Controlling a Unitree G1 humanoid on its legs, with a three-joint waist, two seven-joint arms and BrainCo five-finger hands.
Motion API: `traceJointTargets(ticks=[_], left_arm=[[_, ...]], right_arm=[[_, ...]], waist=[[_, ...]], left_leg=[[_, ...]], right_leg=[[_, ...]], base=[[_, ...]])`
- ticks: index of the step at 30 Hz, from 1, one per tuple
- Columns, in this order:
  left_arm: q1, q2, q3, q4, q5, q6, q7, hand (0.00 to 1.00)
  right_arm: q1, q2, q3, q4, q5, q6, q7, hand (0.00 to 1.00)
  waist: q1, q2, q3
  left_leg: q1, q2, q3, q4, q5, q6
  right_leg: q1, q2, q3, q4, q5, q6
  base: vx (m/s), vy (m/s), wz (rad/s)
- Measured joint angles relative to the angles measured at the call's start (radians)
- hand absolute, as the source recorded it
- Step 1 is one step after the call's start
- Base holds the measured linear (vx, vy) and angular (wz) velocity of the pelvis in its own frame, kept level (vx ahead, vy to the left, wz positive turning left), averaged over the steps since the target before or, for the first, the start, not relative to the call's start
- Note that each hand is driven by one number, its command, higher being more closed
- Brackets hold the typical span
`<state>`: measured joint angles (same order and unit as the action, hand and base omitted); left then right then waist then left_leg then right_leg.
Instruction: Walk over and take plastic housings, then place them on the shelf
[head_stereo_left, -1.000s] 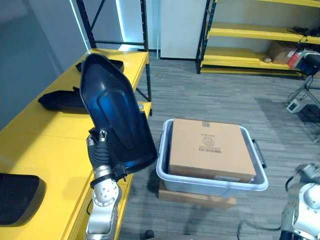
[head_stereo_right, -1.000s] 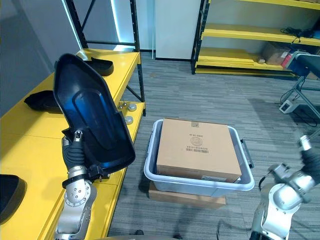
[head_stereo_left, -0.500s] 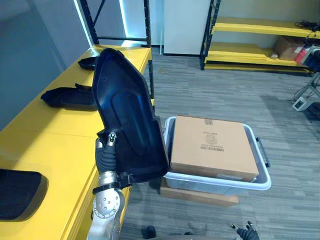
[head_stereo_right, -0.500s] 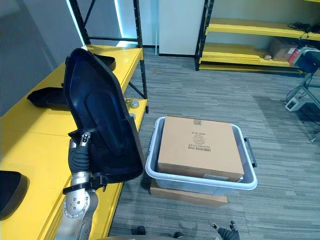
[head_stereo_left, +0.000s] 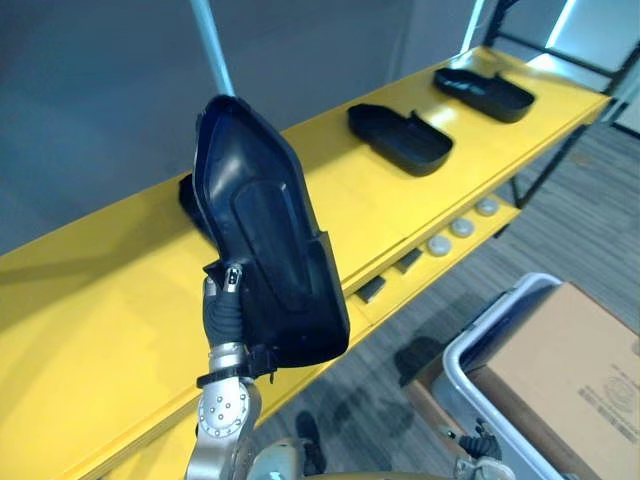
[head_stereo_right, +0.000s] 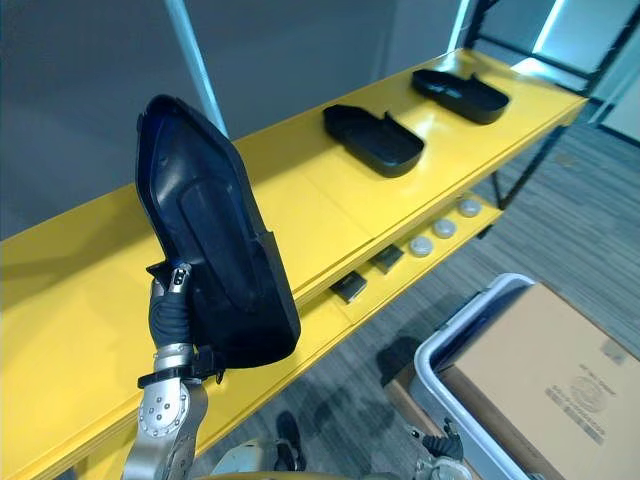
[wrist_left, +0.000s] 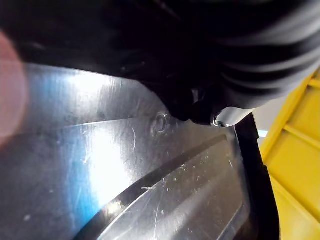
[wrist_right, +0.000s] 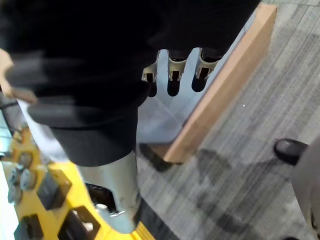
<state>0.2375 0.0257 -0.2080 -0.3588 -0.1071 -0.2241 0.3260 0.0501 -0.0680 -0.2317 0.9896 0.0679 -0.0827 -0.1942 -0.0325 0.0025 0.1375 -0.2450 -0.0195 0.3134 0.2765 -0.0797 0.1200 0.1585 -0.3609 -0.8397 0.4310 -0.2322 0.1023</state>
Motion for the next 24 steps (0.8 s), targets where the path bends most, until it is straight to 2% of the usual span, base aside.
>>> traceJointTargets(ticks=[1, 2, 3, 4, 5, 6, 7, 8, 9, 10, 11, 12, 14, 19, 23, 24], left_arm=[[-0.005, 0.001, -0.007, 0.002, 0.001, 0.0, 0.001, 1.0], [-0.013, 0.002, -0.017, 0.009, 0.003, 0.0, 0.002, 1.0], [-0.029, 0.012, -0.028, 0.02, 0.006, 0.0, 0.005, 1.0], [-0.038, 0.018, -0.029, 0.031, 0.017, -0.001, 0.005, 1.0], [-0.047, 0.017, -0.029, 0.046, 0.028, -0.001, 0.006, 1.0], [-0.049, 0.017, -0.033, 0.06, 0.039, -0.001, 0.01, 1.0], [-0.049, 0.016, -0.037, 0.063, 0.04, 0.0, 0.022, 1.0], [-0.049, 0.014, -0.038, 0.063, 0.04, -0.001, 0.027, 1.0], [-0.039, 0.012, -0.035, 0.063, 0.041, -0.001, 0.028, 1.0], [-0.027, 0.008, -0.03, 0.06, 0.041, -0.001, 0.03, 1.0], [-0.018, 0.002, -0.027, 0.06, 0.04, -0.001, 0.03, 1.0], [0.001, -0.018, -0.028, 0.057, 0.04, 0.0, 0.029, 1.0], [0.022, -0.034, -0.028, 0.047, 0.038, -0.005, 0.027, 1.0], [0.023, -0.031, -0.059, 0.047, 0.038, -0.001, 0.002, 1.0], [0.018, -0.032, -0.084, 0.047, 0.038, 0.002, 0.001, 1.0], [0.013, -0.033, -0.085, 0.047, 0.038, 0.002, 0.002, 1.0]], right_arm=[[0.0, 0.0, 0.007, -0.001, -0.001, 0.001, 0.002, 0.0], [0.006, 0.006, 0.008, -0.004, -0.002, 0.001, 0.002, 0.0], [0.023, 0.018, 0.008, -0.007, -0.003, 0.002, 0.003, 0.0], [0.035, 0.03, 0.0, -0.027, 0.001, 0.0, 0.003, 0.0], [0.043, 0.026, 0.007, -0.03, -0.001, -0.002, 0.003, 0.0], [0.061, 0.023, 0.016, -0.033, -0.001, -0.001, 0.003, 0.0], [0.091, 0.024, 0.024, -0.047, -0.001, -0.001, 0.002, 0.0], [0.106, 0.024, 0.03, -0.054, -0.001, 0.0, 0.002, 0.0], [0.13, 0.021, 0.045, -0.062, 0.0, 0.005, 0.002, 0.0], [0.149, 0.027, 0.045, -0.075, 0.0, 0.007, 0.001, 0.0], [0.155, 0.028, 0.046, -0.077, 0.0, 0.007, 0.002, 0.0], [0.163, 0.029, 0.047, -0.088, 0.0, 0.007, 0.002, 0.0], [0.159, 0.029, 0.055, -0.124, 0.0, 0.007, 0.001, 0.0], [0.157, 0.067, 0.074, -0.162, 0.0, 0.0, 0.001, 0.0], [0.157, 0.072, 0.077, -0.162, 0.0, -0.007, 0.001, 0.0], [0.156, 0.072, 0.077, -0.159, 0.0, -0.008, 0.001, 0.0]], waist=[[-0.004, -0.005, 0.004], [-0.014, -0.001, 0.016], [-0.024, 0.0, 0.02], [-0.037, -0.004, 0.019], [-0.039, -0.015, 0.02], [-0.039, -0.025, 0.017], [-0.041, -0.033, 0.021], [-0.039, -0.037, 0.024], [-0.035, -0.045, 0.02], [-0.017, -0.056, 0.015], [-0.013, -0.055, 0.012], [-0.006, -0.04, 0.004], [0.003, -0.034, -0.004], [0.016, -0.072, -0.034], [0.019, -0.071, -0.034], [0.019, -0.073, -0.033]], left_leg=[[0.009, -0.013, -0.018, 0.012, -0.017, 0.005], [0.036, -0.022, -0.052, 0.0, -0.018, 0.007], [0.047, -0.027, -0.1, -0.006, -0.015, 0.002], [0.057, -0.042, -0.146, -0.025, -0.01, -0.005], [0.075, -0.061, -0.185, -0.048, 0.004, -0.017], [0.09, -0.089, -0.231, -0.064, 0.011, -0.025], [0.099, -0.114, -0.268, -0.063, 0.011, -0.026], [0.1, -0.127, -0.282, -0.065, 0.011, -0.027], [0.111, -0.145, -0.296, -0.069, 0.005, -0.018], [0.125, -0.155, -0.293, -0.083, 0.001, -0.016], [0.13, -0.154, -0.292, -0.086, -0.002, -0.018], [0.137, -0.131, -0.274, -0.086, -0.014, -0.033], [0.133, -0.095, -0.249, -0.084, -0.016, -0.046], [0.158, -0.068, -0.257, -0.083, -0.008, -0.051], [0.154, -0.07, -0.283, -0.074, -0.008, -0.052], [0.143, -0.066, -0.274, -0.061, -0.027, -0.078]], right_leg=[[-0.031, -0.027, 0.078, 0.097, 0.0, -0.093], [-0.115, -0.017, 0.272, 0.233, 0.02, -0.219], [-0.16, 0.058, 0.437, 0.247, -0.018, -0.17], [-0.194, 0.132, 0.563, 0.228, -0.069, -0.146], [-0.231, 0.186, 0.672, 0.226, -0.103, -0.148], [-0.277, 0.237, 0.769, 0.226, -0.126, -0.132], [-0.311, 0.263, 0.841, 0.227, -0.139, -0.106], [-0.324, 0.266, 0.867, 0.221, -0.141, -0.091], [-0.327, 0.253, 0.876, 0.153, -0.122, -0.064], [-0.32, 0.23, 0.861, 0.052, -0.082, -0.045], [-0.309, 0.225, 0.853, 0.037, -0.05, -0.034], [-0.281, 0.227, 0.816, -0.01, -0.036, -0.036], [-0.246, 0.246, 0.787, -0.072, -0.004, -0.039], [-0.174, 0.276, 0.753, -0.155, 0.013, -0.057], [-0.146, 0.274, 0.702, -0.164, 0.012, -0.059], [-0.146, 0.27, 0.69, -0.166, 0.014, -0.062]], base=[[0.06, 0.111, 0.46], [0.07, 0.116, 0.76], [0.09, 0.073, 1.09], [0.08, 0.016, 1.2], [0.13, -0.017, 1.3], [0.14, -0.036, 1.49], [0.14, -0.045, 1.41], [0.08, -0.051, 1.45], [0.09, -0.068, 1.13], [0.1, -0.086, 1.0], [0.16, -0.118, 0.75], [0.19, -0.132, 0.56], [0.18, -0.123, 0.27], [0.16, -0.132, 0.09], [0.05, -0.066, 0.3], [0.01, -0.048, 0.46]])
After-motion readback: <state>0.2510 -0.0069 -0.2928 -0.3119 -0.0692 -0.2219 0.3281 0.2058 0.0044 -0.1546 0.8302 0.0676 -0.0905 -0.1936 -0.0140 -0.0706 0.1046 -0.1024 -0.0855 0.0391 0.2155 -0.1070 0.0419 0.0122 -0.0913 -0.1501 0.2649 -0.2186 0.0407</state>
